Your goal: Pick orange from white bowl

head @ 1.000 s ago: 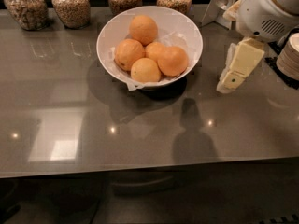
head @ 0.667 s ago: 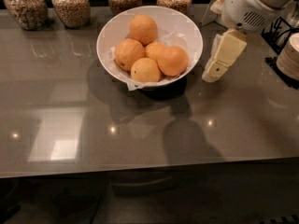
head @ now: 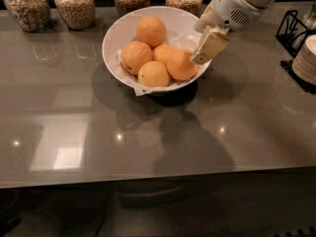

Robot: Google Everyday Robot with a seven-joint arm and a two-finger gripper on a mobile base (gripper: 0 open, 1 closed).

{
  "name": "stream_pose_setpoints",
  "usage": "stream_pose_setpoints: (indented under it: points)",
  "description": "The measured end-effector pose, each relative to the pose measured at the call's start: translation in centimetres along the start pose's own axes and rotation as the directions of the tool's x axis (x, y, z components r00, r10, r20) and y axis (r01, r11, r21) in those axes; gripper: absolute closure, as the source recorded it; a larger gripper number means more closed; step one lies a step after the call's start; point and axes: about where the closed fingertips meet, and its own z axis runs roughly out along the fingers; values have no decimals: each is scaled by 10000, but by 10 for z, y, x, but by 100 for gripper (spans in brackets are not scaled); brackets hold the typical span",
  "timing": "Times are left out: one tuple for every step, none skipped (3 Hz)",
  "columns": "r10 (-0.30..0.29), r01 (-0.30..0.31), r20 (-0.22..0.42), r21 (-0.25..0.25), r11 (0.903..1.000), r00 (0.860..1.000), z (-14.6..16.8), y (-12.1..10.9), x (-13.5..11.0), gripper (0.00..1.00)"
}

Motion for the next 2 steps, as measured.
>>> stream_pose_setpoints:
  points:
    - [-125, 127, 124, -185, 9997, 9998, 15, -5, -8, 41]
    - [-170, 176, 157, -389, 9991, 9997, 30, -7, -11, 39]
